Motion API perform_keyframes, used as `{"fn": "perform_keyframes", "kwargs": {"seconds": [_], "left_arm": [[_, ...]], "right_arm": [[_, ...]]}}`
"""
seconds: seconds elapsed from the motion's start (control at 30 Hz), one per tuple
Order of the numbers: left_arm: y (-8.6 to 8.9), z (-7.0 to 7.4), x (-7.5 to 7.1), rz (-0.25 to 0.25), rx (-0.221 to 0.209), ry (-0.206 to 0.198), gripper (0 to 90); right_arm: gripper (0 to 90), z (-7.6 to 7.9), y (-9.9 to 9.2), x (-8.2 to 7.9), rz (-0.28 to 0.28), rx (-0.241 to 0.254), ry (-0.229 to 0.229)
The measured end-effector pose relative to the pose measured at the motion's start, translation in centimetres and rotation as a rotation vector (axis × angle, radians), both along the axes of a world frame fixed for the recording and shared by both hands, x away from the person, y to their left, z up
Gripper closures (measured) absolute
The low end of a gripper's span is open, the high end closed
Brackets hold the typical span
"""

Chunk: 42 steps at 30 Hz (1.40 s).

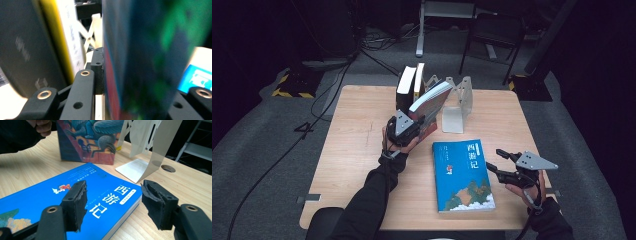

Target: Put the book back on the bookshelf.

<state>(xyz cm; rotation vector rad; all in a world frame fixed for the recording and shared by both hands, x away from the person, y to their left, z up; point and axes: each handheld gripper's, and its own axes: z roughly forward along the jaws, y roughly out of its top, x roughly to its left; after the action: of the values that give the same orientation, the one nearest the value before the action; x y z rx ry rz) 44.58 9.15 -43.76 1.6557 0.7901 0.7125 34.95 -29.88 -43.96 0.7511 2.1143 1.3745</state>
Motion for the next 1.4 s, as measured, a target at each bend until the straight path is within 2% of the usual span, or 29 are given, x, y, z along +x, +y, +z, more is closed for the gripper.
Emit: {"fn": "perform_keyframes", "kwargs": {"seconds": [0.07,0.23,0.3,0.33,0.4,0.57,0.63,0.73,0.77,0.83,1.0,1.2,1.4], "left_arm": [[0.5,0.0,0.1,-0.003,-0.027,0.014,73.4],[0.7,-0.1,0.2,-0.005,-0.034,0.020,72.4],[0.9,-0.4,0.3,0.010,-0.030,0.023,71.6],[1.1,-0.5,0.4,0.014,-0.040,0.040,71.1],[1.2,-0.7,0.4,0.018,-0.043,0.049,70.0],[1.4,-1.8,0.5,0.024,-0.015,0.085,67.7],[1.5,-2.3,0.5,0.020,0.010,0.108,67.0],[1.6,-3.2,0.5,0.000,-0.004,0.176,67.9],[1.6,-3.6,0.5,-0.001,0.027,0.203,67.3],[1.6,-3.9,0.4,0.005,0.045,0.203,69.9],[0.8,-4.0,0.3,0.054,0.000,0.213,73.0],[-0.5,-4.2,0.6,0.086,-0.027,0.206,73.2],[-2.5,-4.2,1.4,0.131,-0.044,0.223,73.2]], "right_arm": [[37.2,0.0,0.1,0.0,0.002,-0.002,0.001],[37.2,0.0,0.2,0.0,0.003,-0.009,0.004],[37.2,-0.1,0.2,0.0,0.006,-0.010,0.007],[37.2,-0.1,0.2,0.0,0.006,-0.010,0.009],[37.2,-0.1,0.2,0.0,0.006,-0.010,0.010],[37.2,-0.1,0.1,0.0,0.004,-0.011,0.014],[37.1,-0.2,0.1,0.0,0.009,-0.011,0.015],[37.0,-0.2,0.1,0.0,0.013,-0.012,0.020],[37.0,-0.3,0.1,0.0,0.014,-0.012,0.021],[37.0,-0.4,0.1,0.1,0.014,-0.023,0.026],[37.0,-0.7,0.3,0.3,0.012,-0.039,0.035],[37.0,-1.0,0.5,0.4,0.018,-0.052,0.044],[36.9,-1.1,0.5,0.4,0.019,-0.056,0.049]]}}
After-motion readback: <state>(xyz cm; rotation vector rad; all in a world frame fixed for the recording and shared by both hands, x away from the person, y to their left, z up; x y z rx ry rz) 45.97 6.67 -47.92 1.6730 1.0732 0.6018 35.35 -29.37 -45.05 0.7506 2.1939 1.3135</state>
